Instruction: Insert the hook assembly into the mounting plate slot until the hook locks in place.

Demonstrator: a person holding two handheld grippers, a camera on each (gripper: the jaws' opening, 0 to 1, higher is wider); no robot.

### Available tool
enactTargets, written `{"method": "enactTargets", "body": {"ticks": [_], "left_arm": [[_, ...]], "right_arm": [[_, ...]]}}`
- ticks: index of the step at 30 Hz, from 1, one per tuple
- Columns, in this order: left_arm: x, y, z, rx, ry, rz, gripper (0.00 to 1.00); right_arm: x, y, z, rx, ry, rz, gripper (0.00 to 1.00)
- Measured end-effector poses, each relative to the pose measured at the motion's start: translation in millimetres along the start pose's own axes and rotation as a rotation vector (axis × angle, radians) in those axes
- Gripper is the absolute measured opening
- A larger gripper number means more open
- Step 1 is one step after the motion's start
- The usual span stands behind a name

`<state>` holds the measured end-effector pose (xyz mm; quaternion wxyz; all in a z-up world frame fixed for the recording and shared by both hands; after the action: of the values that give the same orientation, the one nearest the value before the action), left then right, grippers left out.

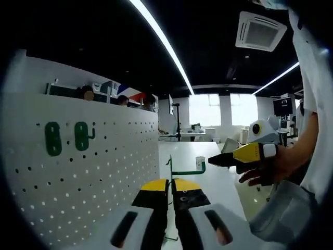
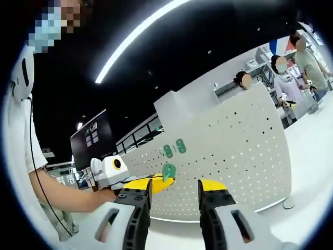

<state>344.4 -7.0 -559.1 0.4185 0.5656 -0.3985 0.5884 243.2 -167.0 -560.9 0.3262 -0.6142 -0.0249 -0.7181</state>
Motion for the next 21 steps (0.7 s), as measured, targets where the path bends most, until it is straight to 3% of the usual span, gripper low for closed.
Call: {"method": "enactTargets", "body": {"ticks": [21], "left_arm": [[6.0, 15.3, 6.0, 0.020, 0.026, -0.011, 0.02]], "right_arm": [[1.5, -2.6, 16.7, 0.010, 0.006, -0.016, 0.21]]}}
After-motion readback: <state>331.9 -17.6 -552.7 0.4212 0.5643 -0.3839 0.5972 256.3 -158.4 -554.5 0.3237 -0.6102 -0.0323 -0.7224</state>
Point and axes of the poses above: the point that each gripper's makers call its tool centre point, and the gripper's own axes: z roughly forward along the fingers, y roughly to its right, x roughly out of its top, the point moved 8 cm from there along -z, roughly backward along the fingers, and after that the axes turned 4 degrees about y, right-handed, at the moved point
